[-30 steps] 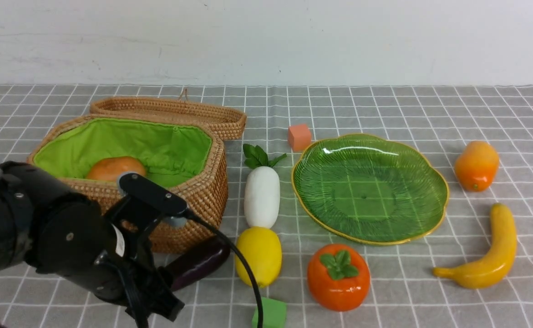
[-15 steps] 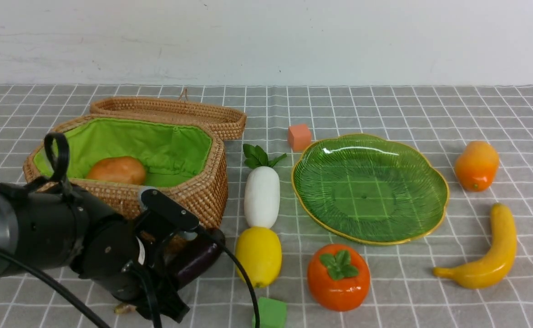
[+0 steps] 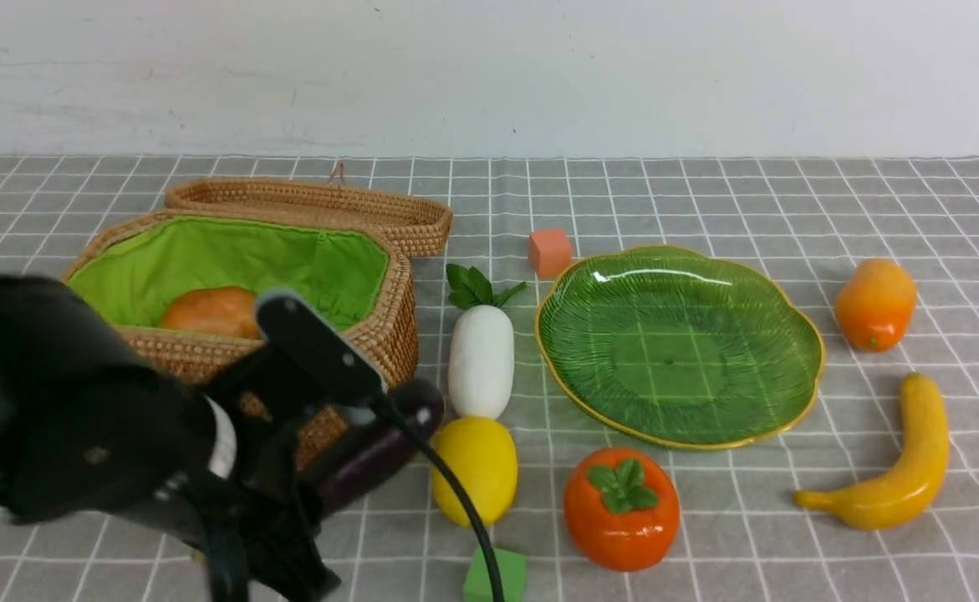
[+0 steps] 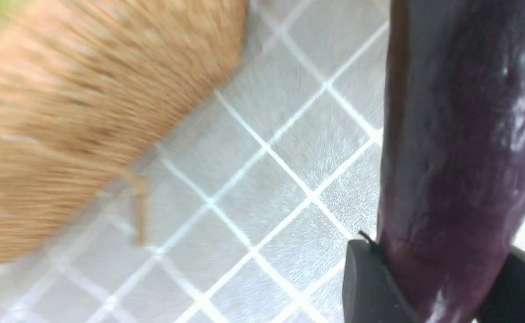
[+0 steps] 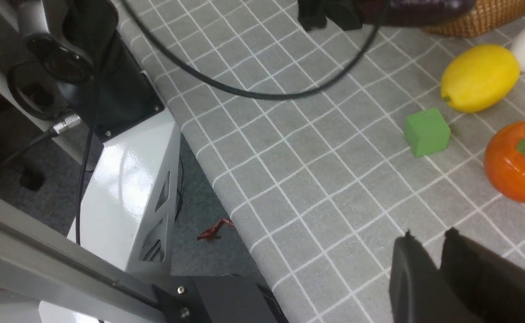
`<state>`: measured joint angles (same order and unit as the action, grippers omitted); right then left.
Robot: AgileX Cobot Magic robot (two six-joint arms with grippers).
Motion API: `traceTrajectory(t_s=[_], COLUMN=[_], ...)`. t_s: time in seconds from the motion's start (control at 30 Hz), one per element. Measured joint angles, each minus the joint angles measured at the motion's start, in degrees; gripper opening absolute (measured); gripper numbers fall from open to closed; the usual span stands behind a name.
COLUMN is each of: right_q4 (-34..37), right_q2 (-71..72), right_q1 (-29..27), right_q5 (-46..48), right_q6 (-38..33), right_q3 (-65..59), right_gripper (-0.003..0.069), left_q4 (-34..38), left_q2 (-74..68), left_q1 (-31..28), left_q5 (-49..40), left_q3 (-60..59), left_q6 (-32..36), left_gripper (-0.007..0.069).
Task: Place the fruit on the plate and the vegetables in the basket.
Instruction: Use the left arm to grab an eggplant and put it into the left basket, then grab a lemon with your left arm and place it on the plate on the right
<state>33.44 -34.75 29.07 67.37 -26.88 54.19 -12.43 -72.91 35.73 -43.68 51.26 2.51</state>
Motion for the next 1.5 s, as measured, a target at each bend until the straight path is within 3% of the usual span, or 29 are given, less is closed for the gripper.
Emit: traceTrajectory(t_s=[0.13,0.27,0.57,0.7,0.8,0.93,1.07,1.3,1.37,1.5], right_q4=[0.04,0.04,0.37,0.36,0.43,0.43,-1.71,-13.90,-16.91,-18.23], right_q2=[0.00,0.00,0.00,0.00,0.00,0.00,-0.04,0.30,1.48,4.48], right_q1=[0.00,0.00,0.00,0.00,0.00,0.00,0.00,0.00,0.00,0.00], right_q5=[-2.42,-9.98,-18.46,-18.17,-17.59,-17.20,-14.76,-2.13,1.31,4.33], right_q6=[0.00,0.00,0.00,0.00,0.00,0.00,1.68,12.21,14.82,17.07], right_q3=[0.00,0.00,0.00,0.00,0.00,0.00,0.93,5.42,5.51,5.51], right_gripper=[0.0106,0.0108,0.0108,0.0108,0.0108,0.0108,0.0108,0.0108,0.0108,0.0108], left_q4=[-4.52,-10.07,-12.09,-14.28,-17.47,-18.09,-11.80,2.96,8.67,12.43], left_q2=[3.95,1.80,-12.95,-15.66,-15.95,-15.29,-11.91,-8.04,-9.41,-13.45], left_q1=[-1.29,-7.84,-18.96,-19.65,-19.65,-19.65,-17.33,-2.27,2.26,6.85], left_q5=[-2.02,-0.73,3.70,4.15,4.94,4.33,1.62,-7.14,-10.87,-10.45], left_q3=[6.17,13.40,17.71,17.71,17.76,17.76,17.76,17.88,17.88,17.88], left_q6=[1.53,4.15,5.11,3.71,1.88,0.09,-5.82,-6.50,-6.19,-6.13], left_gripper=[0.0281,0.0281,0.0288,0.0419,0.0609,0.0657,0.0546,0.0069,-0.0013,0.0013])
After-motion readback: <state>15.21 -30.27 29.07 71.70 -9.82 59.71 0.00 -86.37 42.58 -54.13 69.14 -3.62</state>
